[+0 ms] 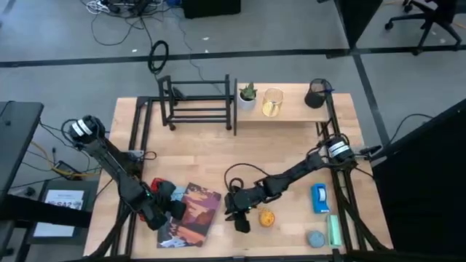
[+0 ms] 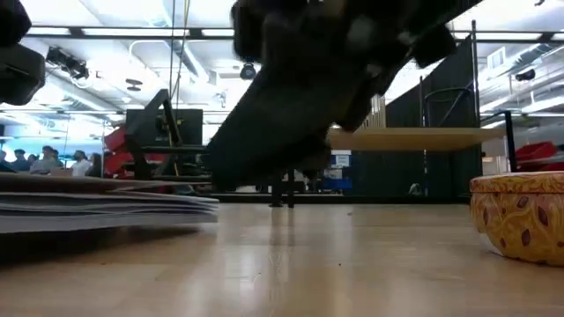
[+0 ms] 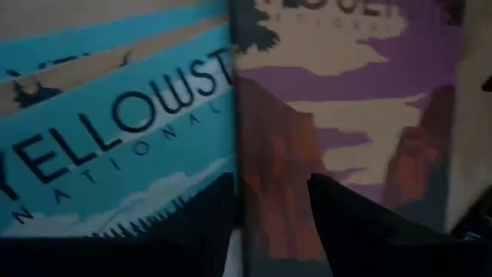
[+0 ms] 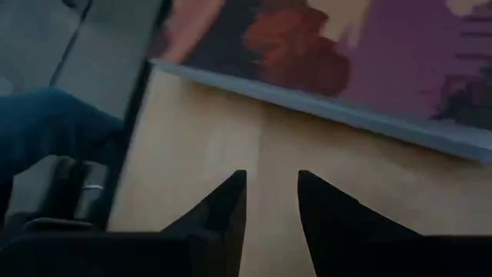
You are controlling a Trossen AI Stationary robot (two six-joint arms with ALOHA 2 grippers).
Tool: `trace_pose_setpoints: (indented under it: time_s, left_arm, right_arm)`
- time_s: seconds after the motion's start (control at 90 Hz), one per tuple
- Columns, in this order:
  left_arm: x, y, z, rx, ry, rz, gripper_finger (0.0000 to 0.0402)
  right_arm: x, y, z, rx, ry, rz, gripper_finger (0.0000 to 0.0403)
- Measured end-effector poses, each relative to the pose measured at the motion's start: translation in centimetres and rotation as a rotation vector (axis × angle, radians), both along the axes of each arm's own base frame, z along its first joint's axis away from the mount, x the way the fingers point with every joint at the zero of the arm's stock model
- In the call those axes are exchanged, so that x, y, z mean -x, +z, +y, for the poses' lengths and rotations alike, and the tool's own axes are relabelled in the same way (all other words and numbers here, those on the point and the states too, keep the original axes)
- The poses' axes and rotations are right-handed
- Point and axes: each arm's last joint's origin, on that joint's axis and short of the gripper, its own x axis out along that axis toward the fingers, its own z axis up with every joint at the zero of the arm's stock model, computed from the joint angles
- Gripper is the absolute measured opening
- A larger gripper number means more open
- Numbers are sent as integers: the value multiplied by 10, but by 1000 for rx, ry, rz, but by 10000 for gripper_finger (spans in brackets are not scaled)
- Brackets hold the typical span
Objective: Stock shelves
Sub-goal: Put the brown book on the black book shelf
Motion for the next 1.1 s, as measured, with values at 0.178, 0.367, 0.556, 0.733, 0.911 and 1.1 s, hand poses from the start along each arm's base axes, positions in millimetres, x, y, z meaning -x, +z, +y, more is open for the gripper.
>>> trace_pose_setpoints:
  time_s: [0.178, 0.367, 0.556, 0.733, 0.911, 1.1]
  left_arm:
    - [-3, -6, -3, -18, -3, 14, 184]
    - [-7, -8, -6, -13, 12, -45, 188]
    - [-13, -7, -13, 43, 16, -126, 188]
    - [-19, -11, -19, 71, 42, -175, 188]
    - [-24, -18, -23, 72, 95, -211, 188]
    - [-25, -19, -23, 68, 111, -223, 188]
  right_arm:
    - [-7, -2, -10, -16, 8, 9, 77]
    - [-13, -2, -27, 3, 4, 3, 71]
    - [-17, -4, -47, 17, 0, 18, 71]
    - [-19, -5, -58, 33, -1, 20, 67]
    - [-19, -5, -59, 39, 0, 19, 66]
    - [-12, -2, -62, 26, 13, 109, 63]
